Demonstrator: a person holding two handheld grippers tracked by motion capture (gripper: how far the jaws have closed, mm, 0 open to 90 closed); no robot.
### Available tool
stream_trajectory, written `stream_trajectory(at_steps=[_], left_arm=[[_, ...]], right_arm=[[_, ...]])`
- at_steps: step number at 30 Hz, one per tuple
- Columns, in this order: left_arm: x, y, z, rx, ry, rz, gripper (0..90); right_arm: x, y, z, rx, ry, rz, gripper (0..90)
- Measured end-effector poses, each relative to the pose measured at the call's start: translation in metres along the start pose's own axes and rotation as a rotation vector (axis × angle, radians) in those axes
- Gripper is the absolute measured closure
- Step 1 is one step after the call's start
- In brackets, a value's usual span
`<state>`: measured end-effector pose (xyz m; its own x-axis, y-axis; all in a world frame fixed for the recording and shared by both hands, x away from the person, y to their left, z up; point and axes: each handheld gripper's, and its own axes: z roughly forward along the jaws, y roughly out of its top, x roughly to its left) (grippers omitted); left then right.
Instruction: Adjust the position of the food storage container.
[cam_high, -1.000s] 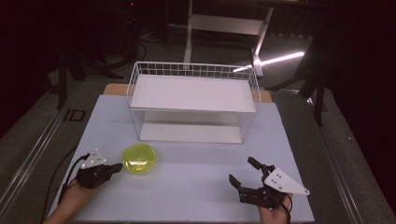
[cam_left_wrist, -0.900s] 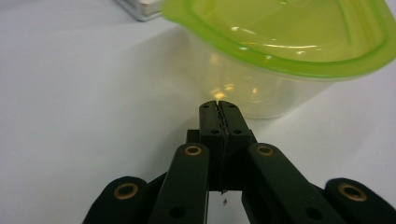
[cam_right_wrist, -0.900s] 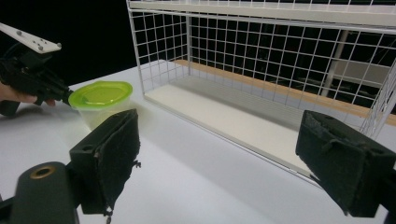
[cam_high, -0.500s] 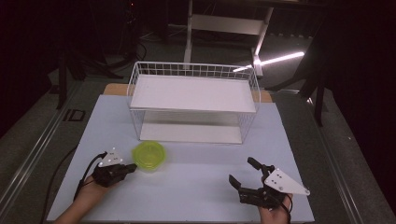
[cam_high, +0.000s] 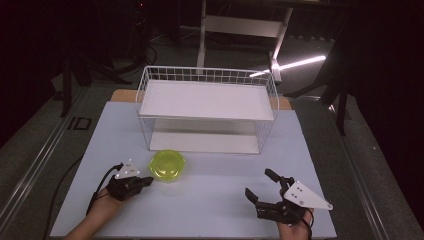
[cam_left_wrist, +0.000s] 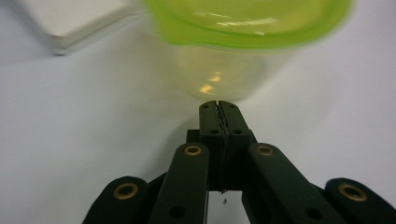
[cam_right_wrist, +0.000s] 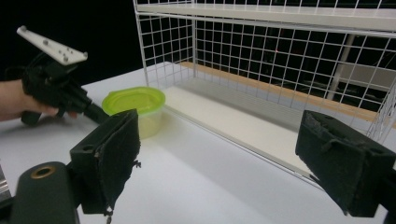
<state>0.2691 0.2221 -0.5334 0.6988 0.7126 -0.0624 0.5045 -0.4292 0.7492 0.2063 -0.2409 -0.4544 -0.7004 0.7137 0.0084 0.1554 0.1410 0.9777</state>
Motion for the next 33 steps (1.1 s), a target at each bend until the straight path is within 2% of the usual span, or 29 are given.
stream_trajectory(at_steps=[4, 9, 12, 17, 23, 28, 30, 33], left_arm=[[0.014, 0.004, 0.001, -0.006, 0.044, -0.019, 90.0], [0.019, 0.013, 0.013, -0.012, 0.043, -0.037, 90.0], [0.014, 0.017, 0.018, -0.007, 0.021, -0.024, 90.0], [-0.002, 0.023, 0.030, 0.014, -0.016, 0.016, 90.0], [-0.020, 0.034, 0.044, 0.023, -0.062, 0.039, 90.0], [-0.025, 0.040, 0.052, 0.037, -0.050, 0.040, 90.0], [-0.023, 0.040, 0.051, 0.037, -0.030, 0.033, 90.0], [-0.020, 0.040, 0.046, 0.012, -0.013, -0.003, 90.0]], right_arm=[[0.001, 0.000, 0.000, -0.005, 0.002, -0.002, 13.7], [0.000, 0.000, 0.000, -0.004, 0.005, 0.004, 13.7], [0.000, 0.000, -0.001, -0.006, 0.004, 0.005, 13.7], [-0.001, 0.000, -0.001, -0.006, 0.006, 0.009, 13.7], [0.000, 0.000, -0.001, -0.007, 0.008, 0.004, 13.7], [0.000, 0.001, -0.002, -0.009, 0.011, 0.004, 13.7], [0.000, 0.001, -0.003, -0.011, 0.009, 0.003, 13.7], [-0.001, 0.001, -0.004, -0.013, 0.008, 0.007, 13.7]])
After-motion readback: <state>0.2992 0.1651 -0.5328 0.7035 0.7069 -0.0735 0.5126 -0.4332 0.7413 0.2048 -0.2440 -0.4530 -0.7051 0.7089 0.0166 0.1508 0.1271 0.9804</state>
